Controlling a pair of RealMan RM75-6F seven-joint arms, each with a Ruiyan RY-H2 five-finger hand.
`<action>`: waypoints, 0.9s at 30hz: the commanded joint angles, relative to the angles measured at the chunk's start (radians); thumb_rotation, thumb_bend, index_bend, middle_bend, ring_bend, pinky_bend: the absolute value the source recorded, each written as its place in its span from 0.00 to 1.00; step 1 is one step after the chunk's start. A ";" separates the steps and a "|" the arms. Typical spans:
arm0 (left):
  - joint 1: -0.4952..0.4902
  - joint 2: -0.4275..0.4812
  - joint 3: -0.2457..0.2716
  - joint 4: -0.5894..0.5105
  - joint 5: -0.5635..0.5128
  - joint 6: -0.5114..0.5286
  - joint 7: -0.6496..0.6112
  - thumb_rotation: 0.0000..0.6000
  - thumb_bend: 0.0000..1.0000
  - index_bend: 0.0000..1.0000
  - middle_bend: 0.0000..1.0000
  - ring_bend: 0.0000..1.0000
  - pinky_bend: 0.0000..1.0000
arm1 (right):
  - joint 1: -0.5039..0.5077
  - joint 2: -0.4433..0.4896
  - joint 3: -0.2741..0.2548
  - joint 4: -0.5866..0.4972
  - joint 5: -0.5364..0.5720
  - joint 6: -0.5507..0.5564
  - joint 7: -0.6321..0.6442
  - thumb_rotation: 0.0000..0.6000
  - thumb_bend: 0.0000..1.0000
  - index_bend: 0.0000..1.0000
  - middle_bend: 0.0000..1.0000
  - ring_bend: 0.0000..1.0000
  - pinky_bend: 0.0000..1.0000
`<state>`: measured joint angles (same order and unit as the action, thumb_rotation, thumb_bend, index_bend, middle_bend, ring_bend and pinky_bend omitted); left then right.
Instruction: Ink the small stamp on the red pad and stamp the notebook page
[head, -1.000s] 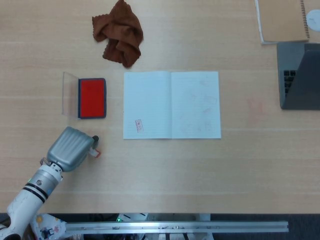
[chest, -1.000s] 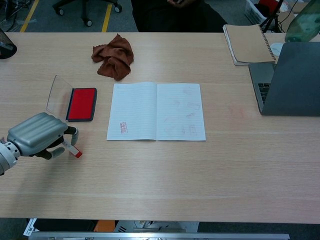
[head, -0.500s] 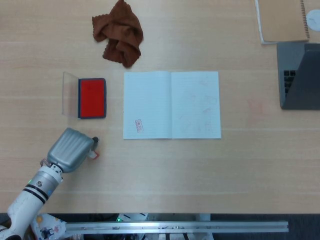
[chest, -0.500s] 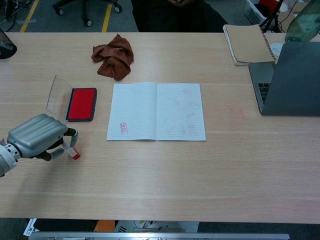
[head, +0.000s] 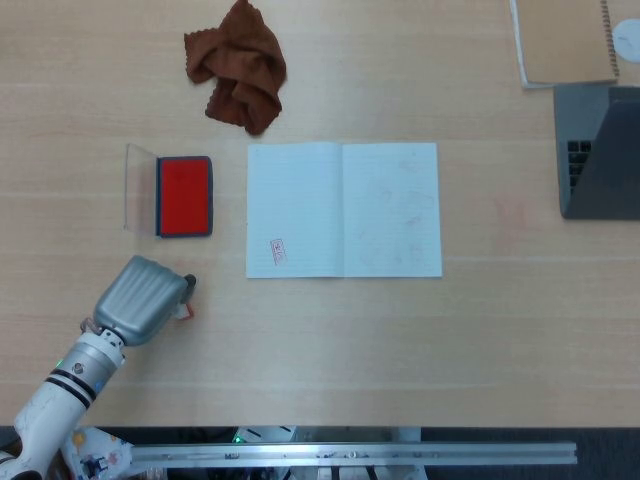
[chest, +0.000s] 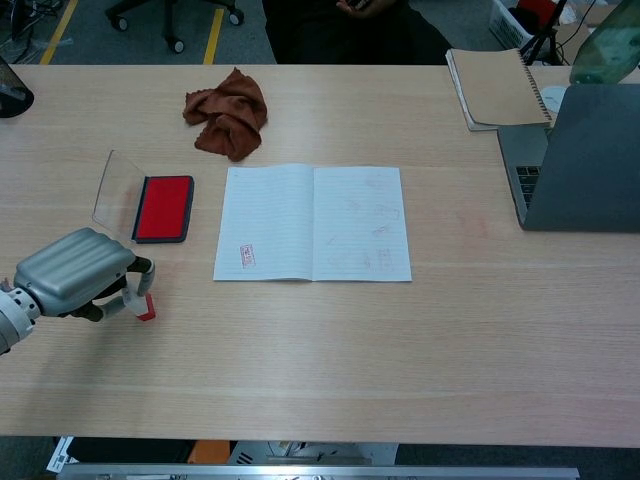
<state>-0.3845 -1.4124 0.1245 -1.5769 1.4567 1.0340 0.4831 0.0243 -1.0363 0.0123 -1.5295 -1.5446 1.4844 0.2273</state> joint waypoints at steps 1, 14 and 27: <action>0.000 -0.001 0.001 0.000 0.002 0.001 -0.003 1.00 0.36 0.52 0.96 1.00 1.00 | 0.000 0.000 0.000 0.000 0.000 0.000 0.001 1.00 0.35 0.51 0.46 0.28 0.35; -0.028 0.034 -0.014 -0.050 0.015 -0.013 -0.018 1.00 0.38 0.54 0.97 1.00 1.00 | 0.002 0.006 0.001 -0.006 -0.003 -0.001 -0.001 1.00 0.35 0.51 0.46 0.28 0.35; -0.123 0.097 -0.124 -0.179 -0.052 -0.058 0.002 1.00 0.38 0.54 0.97 1.00 1.00 | 0.010 0.006 0.000 -0.009 -0.009 -0.009 -0.002 1.00 0.35 0.51 0.46 0.28 0.35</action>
<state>-0.4929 -1.3153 0.0153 -1.7483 1.4208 0.9882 0.4722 0.0345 -1.0298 0.0125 -1.5388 -1.5540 1.4754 0.2255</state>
